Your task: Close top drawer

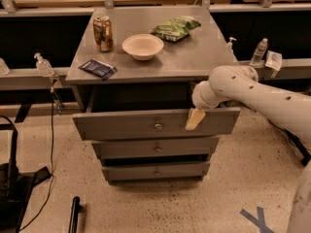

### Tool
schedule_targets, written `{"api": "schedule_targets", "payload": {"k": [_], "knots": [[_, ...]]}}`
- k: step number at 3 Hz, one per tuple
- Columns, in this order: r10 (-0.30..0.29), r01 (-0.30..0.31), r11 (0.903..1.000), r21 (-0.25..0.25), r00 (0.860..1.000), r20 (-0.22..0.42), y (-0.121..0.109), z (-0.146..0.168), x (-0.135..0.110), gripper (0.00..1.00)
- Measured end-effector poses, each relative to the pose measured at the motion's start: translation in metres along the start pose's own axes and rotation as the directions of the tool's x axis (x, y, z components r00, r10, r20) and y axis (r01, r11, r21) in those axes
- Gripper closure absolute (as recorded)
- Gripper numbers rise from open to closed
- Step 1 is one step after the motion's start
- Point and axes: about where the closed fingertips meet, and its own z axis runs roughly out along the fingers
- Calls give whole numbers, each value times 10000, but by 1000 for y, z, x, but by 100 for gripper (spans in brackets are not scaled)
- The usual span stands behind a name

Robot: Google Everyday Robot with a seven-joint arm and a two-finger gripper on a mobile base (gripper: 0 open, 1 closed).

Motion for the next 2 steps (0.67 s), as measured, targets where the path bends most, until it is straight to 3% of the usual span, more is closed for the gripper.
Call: {"api": "schedule_targets", "payload": {"k": [1, 2], "knots": [[44, -66, 9996, 257, 9963, 853, 5, -17, -10, 0], [-106, 37, 9992, 410, 9854, 1697, 26, -40, -23, 0]]}}
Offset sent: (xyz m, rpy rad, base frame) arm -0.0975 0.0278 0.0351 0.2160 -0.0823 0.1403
